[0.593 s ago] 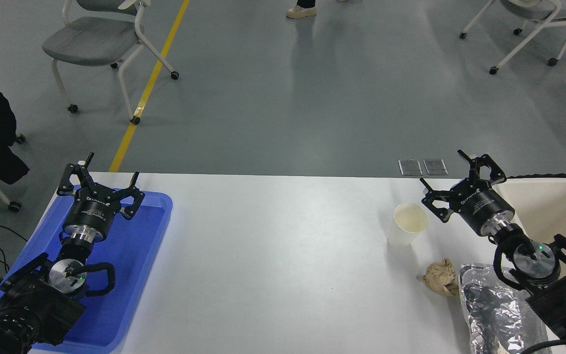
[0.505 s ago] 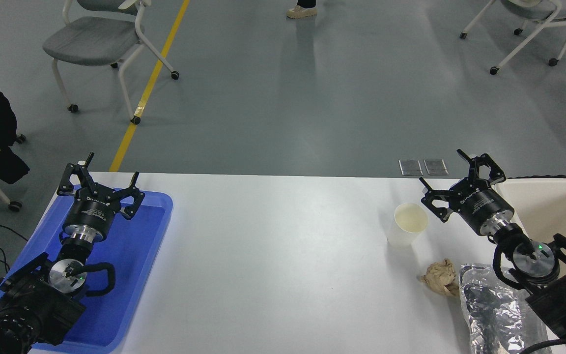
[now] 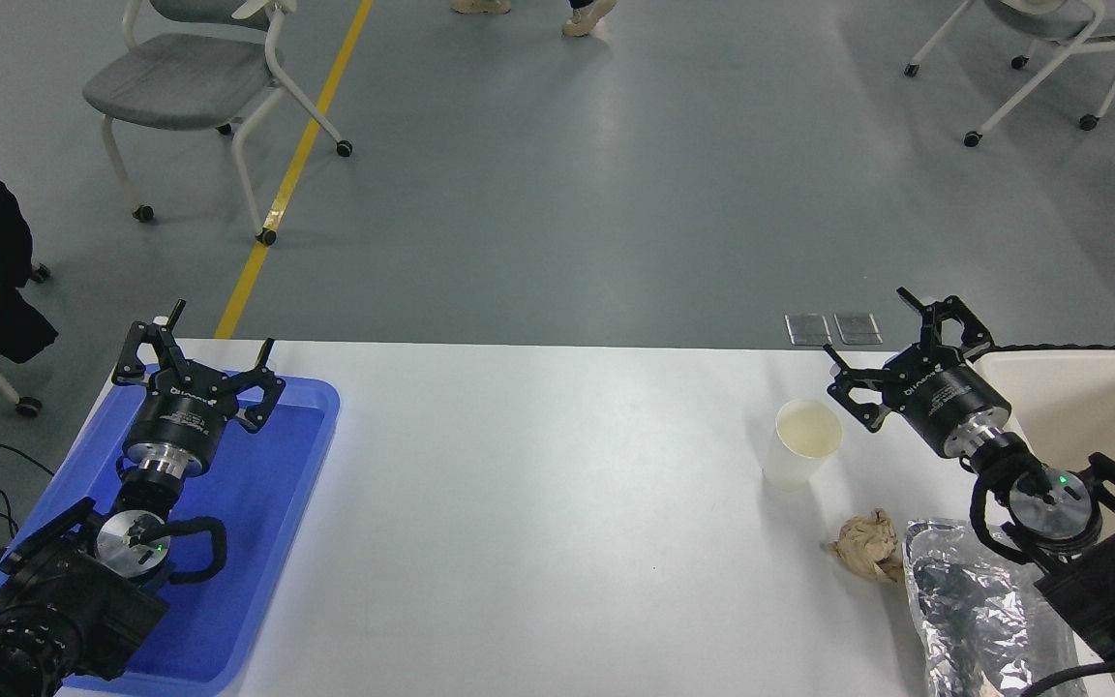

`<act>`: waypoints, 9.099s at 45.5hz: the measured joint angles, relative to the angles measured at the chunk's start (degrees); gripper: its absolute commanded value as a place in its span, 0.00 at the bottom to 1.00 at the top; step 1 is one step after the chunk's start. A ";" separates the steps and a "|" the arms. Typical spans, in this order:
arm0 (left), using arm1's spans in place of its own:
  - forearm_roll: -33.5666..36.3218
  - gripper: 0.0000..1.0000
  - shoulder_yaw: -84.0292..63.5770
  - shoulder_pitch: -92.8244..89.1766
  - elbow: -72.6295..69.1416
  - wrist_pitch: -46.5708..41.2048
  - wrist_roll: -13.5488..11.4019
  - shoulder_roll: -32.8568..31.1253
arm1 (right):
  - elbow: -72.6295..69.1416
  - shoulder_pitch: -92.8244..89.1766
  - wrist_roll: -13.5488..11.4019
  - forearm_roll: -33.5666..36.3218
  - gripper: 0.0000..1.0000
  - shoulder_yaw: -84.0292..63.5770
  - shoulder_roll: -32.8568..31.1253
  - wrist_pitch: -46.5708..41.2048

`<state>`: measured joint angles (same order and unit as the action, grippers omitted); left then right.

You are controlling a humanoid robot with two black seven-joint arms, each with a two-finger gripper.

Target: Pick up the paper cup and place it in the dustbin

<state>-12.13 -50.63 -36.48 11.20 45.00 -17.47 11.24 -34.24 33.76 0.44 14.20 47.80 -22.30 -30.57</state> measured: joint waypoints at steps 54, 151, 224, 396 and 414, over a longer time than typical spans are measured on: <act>0.00 1.00 0.00 -0.08 0.04 0.00 -0.01 -0.02 | -39.67 67.48 -2.75 -39.39 1.00 -90.05 -25.14 0.01; 0.00 1.00 -0.04 -0.10 -0.01 0.00 -0.02 -0.26 | -34.54 67.50 -2.68 -29.45 1.00 -110.24 3.05 16.53; 0.00 1.00 -0.01 0.00 0.01 0.00 -0.02 -0.08 | -16.57 42.35 -2.67 -36.50 0.00 -96.41 3.72 22.63; 0.00 1.00 0.01 -0.06 -0.02 0.00 -0.02 0.12 | 7.51 26.53 -1.54 -52.61 1.00 -77.62 -15.39 21.66; 0.00 1.00 0.01 -0.06 0.02 0.00 -0.02 0.10 | -27.22 65.18 -1.87 -52.12 1.00 -99.29 -18.27 7.91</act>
<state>-12.13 -50.62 -36.53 11.22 45.00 -17.49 11.34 -61.47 98.94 -1.43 -37.92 -51.49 -40.57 -22.66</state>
